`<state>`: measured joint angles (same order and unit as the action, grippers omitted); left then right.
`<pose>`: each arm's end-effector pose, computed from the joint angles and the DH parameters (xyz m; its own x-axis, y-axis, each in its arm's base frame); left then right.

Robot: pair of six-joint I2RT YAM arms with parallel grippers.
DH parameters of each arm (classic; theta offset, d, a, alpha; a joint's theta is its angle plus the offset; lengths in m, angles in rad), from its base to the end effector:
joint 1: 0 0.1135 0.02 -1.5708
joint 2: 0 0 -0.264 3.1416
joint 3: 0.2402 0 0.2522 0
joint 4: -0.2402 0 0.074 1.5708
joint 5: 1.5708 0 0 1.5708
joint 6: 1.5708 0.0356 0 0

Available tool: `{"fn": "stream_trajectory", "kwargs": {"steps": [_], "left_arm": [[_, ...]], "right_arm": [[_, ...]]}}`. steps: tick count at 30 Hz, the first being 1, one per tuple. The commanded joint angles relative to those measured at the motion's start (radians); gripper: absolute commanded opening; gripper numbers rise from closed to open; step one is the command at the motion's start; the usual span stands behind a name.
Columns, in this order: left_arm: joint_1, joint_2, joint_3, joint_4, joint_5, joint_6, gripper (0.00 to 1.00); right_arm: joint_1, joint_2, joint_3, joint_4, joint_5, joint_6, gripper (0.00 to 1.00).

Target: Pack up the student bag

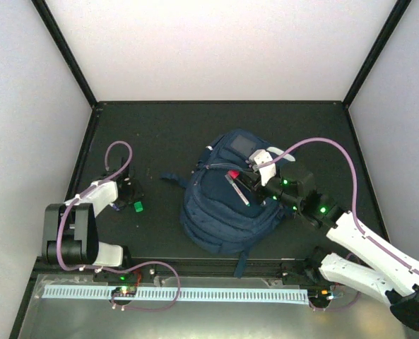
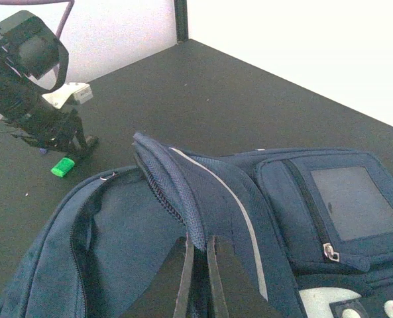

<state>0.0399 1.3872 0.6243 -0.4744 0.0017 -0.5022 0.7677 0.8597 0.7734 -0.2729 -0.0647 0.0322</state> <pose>0.2260 0.0090 0.1436 -0.8086 -0.5140 -0.2862 -0.4889 0.8577 -0.1590 0.1419 0.1402 0.3137 -0.2765 -0.2222 -0.9350 -0.7280 0.6835 0.0529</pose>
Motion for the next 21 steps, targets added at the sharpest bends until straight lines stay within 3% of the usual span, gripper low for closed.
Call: {"fn": "stream_trajectory", "kwargs": {"steps": [1, 5, 9, 13, 15, 18, 21], "left_arm": [[-0.015, 0.006, -0.011, -0.026, 0.11, 0.008, 0.22], [-0.055, -0.095, -0.01, -0.039, 0.229, -0.012, 0.2], [-0.128, -0.315, -0.016, -0.041, 0.403, -0.1, 0.2], [-0.216, -0.49, -0.021, -0.029, 0.535, -0.235, 0.23], [-0.303, -0.575, -0.063, 0.057, 0.602, -0.356, 0.23], [-0.454, -0.686, -0.156, 0.269, 0.588, -0.606, 0.23], [-0.638, -0.755, -0.23, 0.455, 0.43, -0.825, 0.23]], "right_arm": [[-0.005, -0.04, 0.02, 0.1, -0.011, 0.015, 0.02], [-0.005, -0.039, 0.023, 0.096, -0.003, 0.011, 0.02], [-0.006, -0.027, 0.036, 0.095, -0.002, 0.004, 0.02], [-0.006, -0.002, 0.063, 0.085, -0.007, 0.001, 0.02], [-0.006, 0.01, 0.072, 0.088, -0.009, 0.001, 0.02], [-0.005, 0.026, 0.079, 0.097, -0.011, 0.01, 0.02], [-0.005, 0.039, 0.09, 0.107, -0.027, 0.029, 0.02]]}}
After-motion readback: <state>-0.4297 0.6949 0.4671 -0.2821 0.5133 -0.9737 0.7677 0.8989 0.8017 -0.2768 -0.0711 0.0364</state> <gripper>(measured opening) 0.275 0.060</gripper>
